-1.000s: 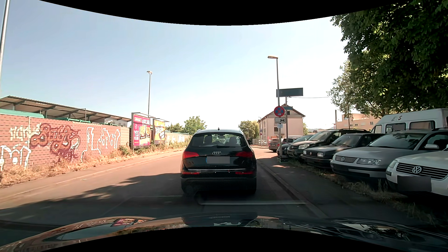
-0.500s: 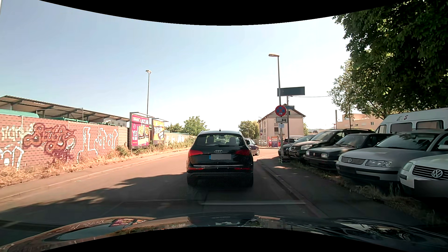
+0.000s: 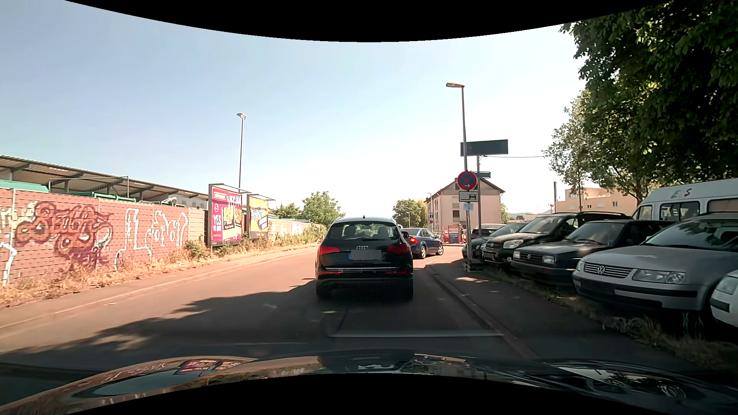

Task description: Follow the waypoints while adhering to traffic rules and regulations

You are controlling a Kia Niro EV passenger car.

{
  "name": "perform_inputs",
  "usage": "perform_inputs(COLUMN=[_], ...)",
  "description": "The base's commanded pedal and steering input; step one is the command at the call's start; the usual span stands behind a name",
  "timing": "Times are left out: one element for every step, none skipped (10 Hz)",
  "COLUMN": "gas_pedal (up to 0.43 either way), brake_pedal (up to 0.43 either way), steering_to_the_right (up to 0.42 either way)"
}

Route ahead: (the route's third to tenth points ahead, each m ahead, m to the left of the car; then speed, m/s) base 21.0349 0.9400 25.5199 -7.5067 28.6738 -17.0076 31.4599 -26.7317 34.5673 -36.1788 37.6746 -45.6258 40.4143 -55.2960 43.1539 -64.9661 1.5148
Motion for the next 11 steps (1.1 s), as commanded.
perform_inputs(gas_pedal=[0.177, 0.177, 0.177, 0.177, 0.177, 0.177, 0.177, 0.177, 0.177, 0.189, 0.189], brake_pedal=[0.0, 0.0, 0.0, 0.0, 0.0, 0.0, 0.0, 0.0, 0.0, 0.0, 0.0], steering_to_the_right=[-0.004, -0.004, -0.004, -0.004, -0.004, -0.004, -0.004, -0.004, -0.004, -0.004, -0.003])
